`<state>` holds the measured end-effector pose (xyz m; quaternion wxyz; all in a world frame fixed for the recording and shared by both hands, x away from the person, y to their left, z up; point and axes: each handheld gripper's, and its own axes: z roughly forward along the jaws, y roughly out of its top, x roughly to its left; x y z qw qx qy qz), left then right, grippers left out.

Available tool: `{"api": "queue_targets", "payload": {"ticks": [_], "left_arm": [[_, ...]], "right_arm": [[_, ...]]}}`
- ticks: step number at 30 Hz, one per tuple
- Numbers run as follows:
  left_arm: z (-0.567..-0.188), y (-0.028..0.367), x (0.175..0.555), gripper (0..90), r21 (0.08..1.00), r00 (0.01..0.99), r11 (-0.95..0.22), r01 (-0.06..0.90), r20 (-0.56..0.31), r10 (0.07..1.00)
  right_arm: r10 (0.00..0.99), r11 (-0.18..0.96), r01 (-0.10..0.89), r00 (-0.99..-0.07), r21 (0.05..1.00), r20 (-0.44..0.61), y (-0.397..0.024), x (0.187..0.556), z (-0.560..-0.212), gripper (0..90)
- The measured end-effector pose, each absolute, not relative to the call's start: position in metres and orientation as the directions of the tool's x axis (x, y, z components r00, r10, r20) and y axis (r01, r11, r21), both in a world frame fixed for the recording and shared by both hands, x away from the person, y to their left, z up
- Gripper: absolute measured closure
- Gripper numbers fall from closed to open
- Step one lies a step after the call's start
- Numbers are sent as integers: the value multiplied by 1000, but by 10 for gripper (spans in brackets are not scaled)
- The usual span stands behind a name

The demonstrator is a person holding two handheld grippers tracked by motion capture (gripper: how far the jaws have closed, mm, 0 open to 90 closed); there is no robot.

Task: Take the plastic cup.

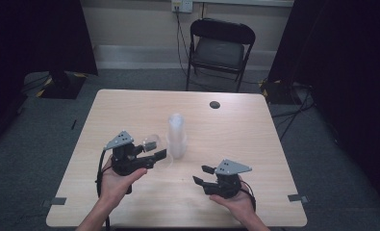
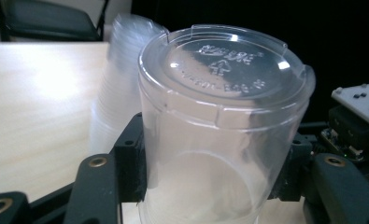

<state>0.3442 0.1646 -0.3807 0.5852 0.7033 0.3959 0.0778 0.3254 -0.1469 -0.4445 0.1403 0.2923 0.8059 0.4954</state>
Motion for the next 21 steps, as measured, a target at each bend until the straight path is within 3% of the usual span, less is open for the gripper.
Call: {"api": "queue_targets", "payload": {"ticks": [7,12,21], "left_arm": [[-384,159,342,419,860,678,8,510,-407,612],[-385,158,341,416,837,676,35,547,-465,572],[-387,161,343,418,798,650,82,597,-541,534]], "right_arm": [[564,338,270,-825,902,35,-130,320,-437,525],[552,346,234,-834,909,4,-119,318,-435,505],[572,319,170,-819,932,-46,-110,320,-430,544]]}}
